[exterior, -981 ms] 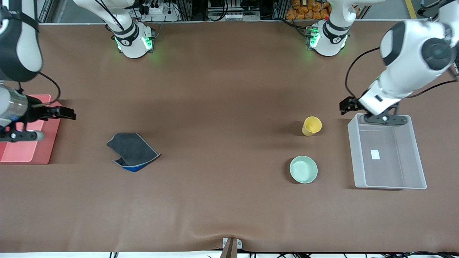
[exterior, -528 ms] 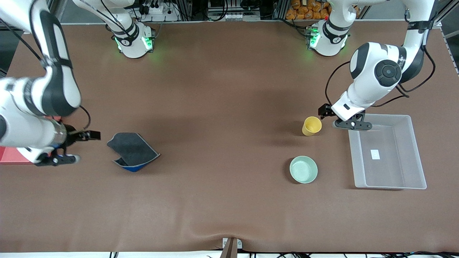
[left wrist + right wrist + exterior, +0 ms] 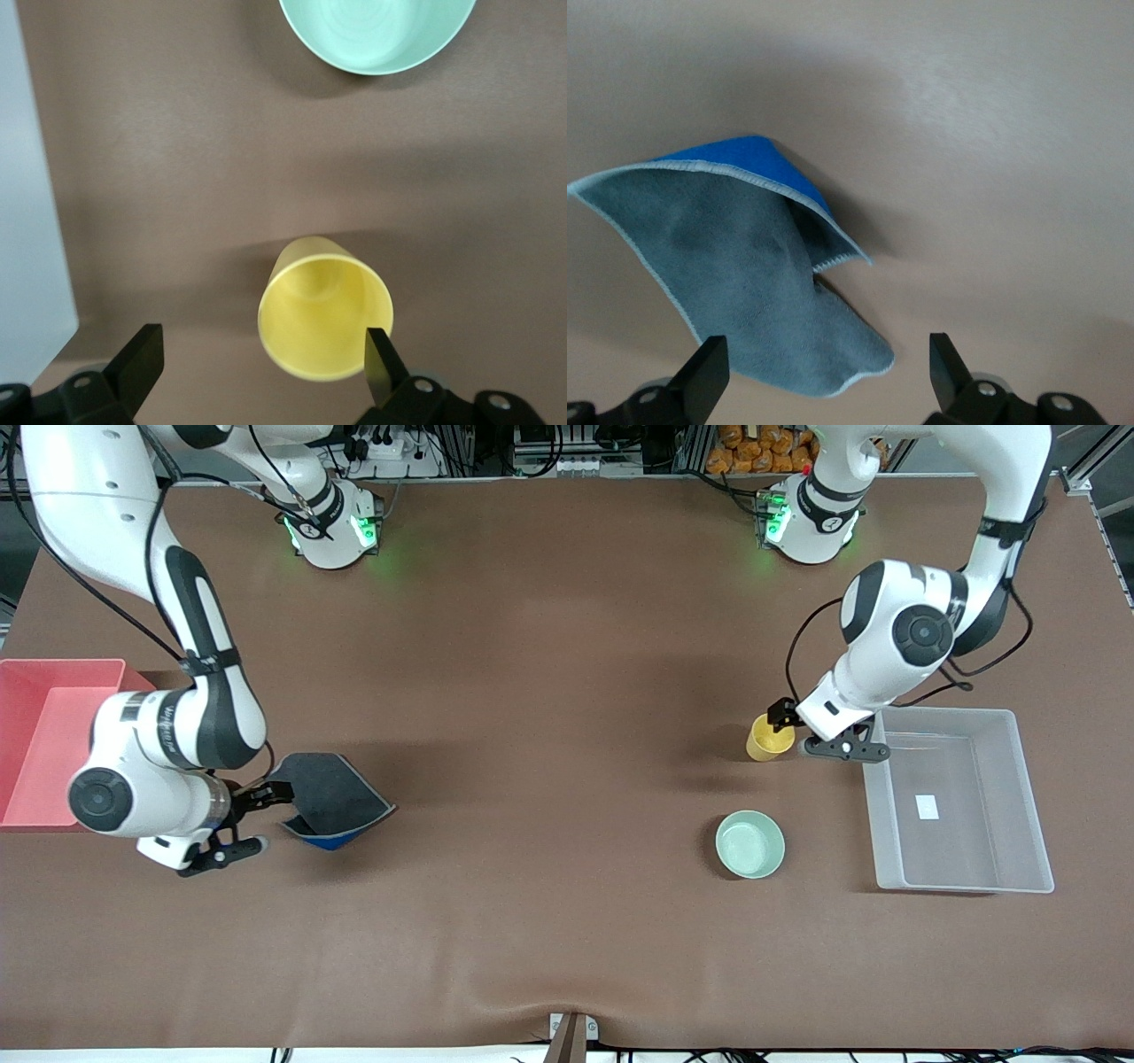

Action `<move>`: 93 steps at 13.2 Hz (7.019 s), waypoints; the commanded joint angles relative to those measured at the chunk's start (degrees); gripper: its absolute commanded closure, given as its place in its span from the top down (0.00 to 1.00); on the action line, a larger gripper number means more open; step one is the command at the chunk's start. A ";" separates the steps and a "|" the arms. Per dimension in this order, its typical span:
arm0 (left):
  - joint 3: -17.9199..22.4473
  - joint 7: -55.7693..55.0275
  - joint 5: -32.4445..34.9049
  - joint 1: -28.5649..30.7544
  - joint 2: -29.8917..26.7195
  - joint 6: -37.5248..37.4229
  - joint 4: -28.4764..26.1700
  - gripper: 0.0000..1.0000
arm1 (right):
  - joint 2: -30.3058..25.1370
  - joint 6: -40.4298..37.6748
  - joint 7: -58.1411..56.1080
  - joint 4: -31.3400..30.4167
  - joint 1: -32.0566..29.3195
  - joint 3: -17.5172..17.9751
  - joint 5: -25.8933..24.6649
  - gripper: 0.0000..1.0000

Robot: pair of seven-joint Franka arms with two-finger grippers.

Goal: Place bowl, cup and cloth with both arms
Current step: 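Reach the left gripper to the yellow cup while the right gripper reaches the cloth, then grasp the yellow cup with the left gripper while the right gripper grasps the cloth, then lower the cup into the clear bin while the right gripper lifts the cloth, then grasp the green bowl with the left gripper while the right gripper carries the cloth, then place the bowl in the clear bin while the right gripper holds the cloth, then open both grippers, releasing the bowl and the cloth into the bins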

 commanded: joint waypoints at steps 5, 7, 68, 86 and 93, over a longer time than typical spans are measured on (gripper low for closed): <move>-0.27 -1.20 0.49 0.07 4.29 2.84 0.02 0.32 | 3.73 3.44 -6.03 0.33 1.42 -0.54 0.70 1.00; -0.27 -0.94 0.57 0.16 4.30 2.84 -0.33 0.00 | 4.79 6.33 -11.99 -0.19 1.07 -0.54 0.78 1.00; -10.99 -23.10 17.36 11.05 26.11 2.15 31.75 0.00 | -23.42 10.55 -10.18 -19.26 -12.03 -21.81 -24.69 0.00; -11.43 31.93 16.31 37.24 19.93 -8.33 31.92 0.00 | -20.26 23.57 -10.97 -23.40 -14.40 -21.90 -24.79 0.00; -11.34 30.27 15.96 37.78 23.99 -5.25 32.27 0.80 | -20.26 24.89 -12.11 -23.23 -13.96 -21.89 -24.88 0.00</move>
